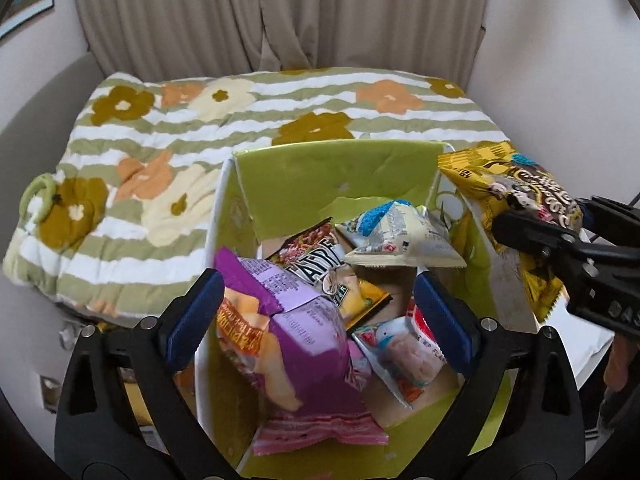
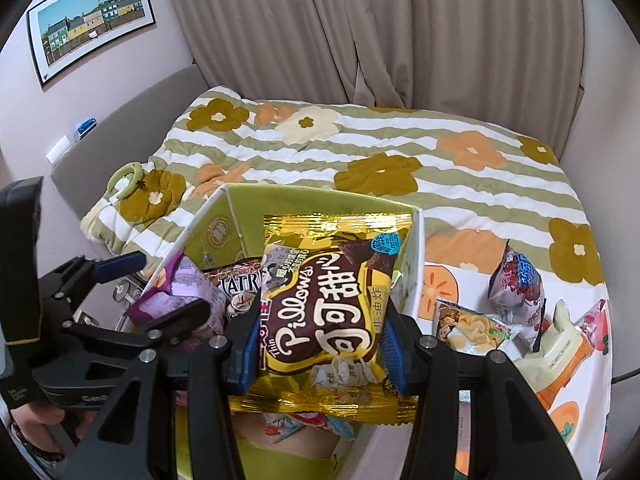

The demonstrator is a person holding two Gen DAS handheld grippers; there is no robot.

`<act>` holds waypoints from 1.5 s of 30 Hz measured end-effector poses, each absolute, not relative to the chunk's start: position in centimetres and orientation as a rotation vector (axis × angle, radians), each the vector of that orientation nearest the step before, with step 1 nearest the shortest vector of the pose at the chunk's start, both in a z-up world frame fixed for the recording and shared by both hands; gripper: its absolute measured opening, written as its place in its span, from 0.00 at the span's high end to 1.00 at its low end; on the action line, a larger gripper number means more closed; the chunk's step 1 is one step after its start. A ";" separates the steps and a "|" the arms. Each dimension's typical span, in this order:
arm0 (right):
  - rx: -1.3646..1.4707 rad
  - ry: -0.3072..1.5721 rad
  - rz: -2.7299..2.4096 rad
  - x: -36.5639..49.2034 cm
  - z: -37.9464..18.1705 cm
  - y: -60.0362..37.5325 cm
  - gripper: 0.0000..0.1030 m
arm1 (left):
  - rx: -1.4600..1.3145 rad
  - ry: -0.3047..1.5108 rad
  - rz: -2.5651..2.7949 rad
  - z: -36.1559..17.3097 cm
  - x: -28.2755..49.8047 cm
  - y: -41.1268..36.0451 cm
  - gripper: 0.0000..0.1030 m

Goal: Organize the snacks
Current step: 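Carry both packs over the green box and open both grippers to drop them, then move both grippers back over the loose snacks on the sheet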

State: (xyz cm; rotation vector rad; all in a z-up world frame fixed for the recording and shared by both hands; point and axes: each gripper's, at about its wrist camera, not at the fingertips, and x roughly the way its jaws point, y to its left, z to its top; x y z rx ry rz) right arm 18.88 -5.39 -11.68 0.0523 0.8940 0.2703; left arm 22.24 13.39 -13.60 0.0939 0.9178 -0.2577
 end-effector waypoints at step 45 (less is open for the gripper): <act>0.085 0.802 0.277 14.3 -6.9 -8.1 0.00 | 0.085 0.831 -0.203 -8.1 17.7 13.4 0.07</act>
